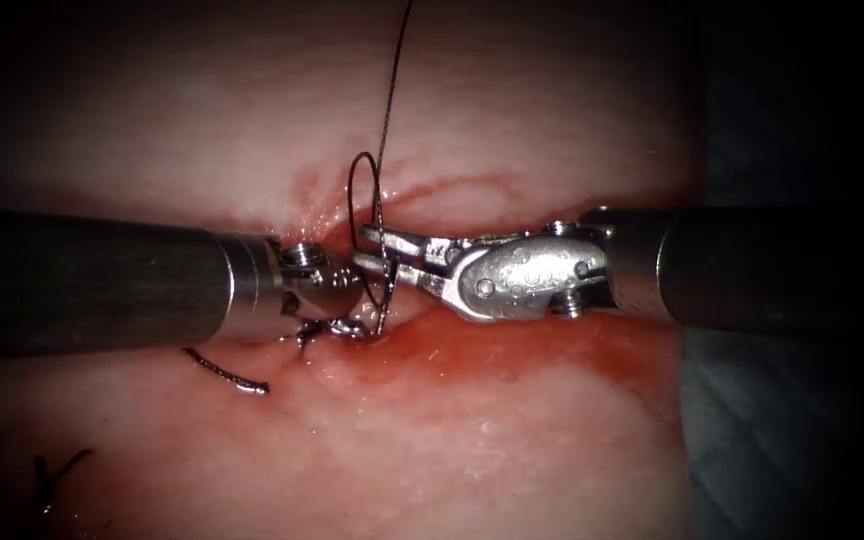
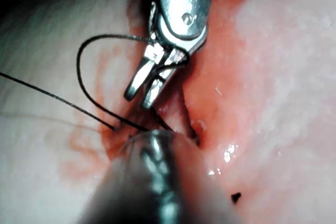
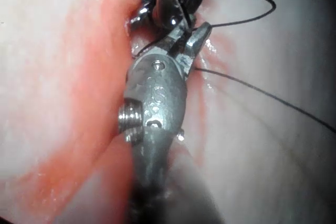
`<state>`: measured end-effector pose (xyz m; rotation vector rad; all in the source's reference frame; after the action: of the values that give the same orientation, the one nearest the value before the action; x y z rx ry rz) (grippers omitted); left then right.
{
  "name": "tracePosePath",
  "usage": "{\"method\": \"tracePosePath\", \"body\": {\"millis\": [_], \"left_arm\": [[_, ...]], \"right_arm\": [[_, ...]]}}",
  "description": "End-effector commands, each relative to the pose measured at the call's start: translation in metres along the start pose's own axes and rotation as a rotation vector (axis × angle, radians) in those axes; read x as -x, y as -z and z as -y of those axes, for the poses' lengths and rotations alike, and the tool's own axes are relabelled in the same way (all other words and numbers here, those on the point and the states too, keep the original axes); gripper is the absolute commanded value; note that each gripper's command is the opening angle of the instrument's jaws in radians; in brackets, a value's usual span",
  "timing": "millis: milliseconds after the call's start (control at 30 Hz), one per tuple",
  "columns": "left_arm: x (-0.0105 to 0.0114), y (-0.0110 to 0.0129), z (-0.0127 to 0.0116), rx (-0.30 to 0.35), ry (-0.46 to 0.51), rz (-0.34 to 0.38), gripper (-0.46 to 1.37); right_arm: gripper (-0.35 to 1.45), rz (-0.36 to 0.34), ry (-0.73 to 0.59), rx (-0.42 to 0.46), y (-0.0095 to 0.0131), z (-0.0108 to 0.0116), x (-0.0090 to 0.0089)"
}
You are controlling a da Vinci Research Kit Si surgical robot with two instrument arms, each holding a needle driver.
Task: Wound Closure
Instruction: Using the right needle driver pierce the needle through the tissue beneth the cut
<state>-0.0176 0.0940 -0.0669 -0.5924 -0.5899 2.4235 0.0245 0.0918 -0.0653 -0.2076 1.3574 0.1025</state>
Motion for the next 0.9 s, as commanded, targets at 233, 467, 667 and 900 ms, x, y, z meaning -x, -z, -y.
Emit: {"method": "tracePosePath", "body": {"millis": [233,467,667,900], "left_arm": [[-0.0006,0.0029,-0.0011,-0.083,-0.037,-0.040,0.83],[-0.0003,0.0030,-0.0020,-0.096,-0.047,-0.036,0.79],[-0.0005,0.0035,-0.0028,-0.106,-0.053,-0.068,0.67],[-0.0006,0.0035,-0.0056,-0.100,-0.060,-0.081,0.56]], "right_arm": [[-0.35,0.005,-0.009,0.009,0.0006,-0.0003,0.0002],[-0.35,0.010,-0.012,0.015,0.0004,-0.0008,0.0002],[-0.35,0.010,-0.012,0.016,0.0004,-0.0010,0.0005],[-0.35,0.017,-0.070,0.024,0.0003,-0.0026,0.0005]]}}
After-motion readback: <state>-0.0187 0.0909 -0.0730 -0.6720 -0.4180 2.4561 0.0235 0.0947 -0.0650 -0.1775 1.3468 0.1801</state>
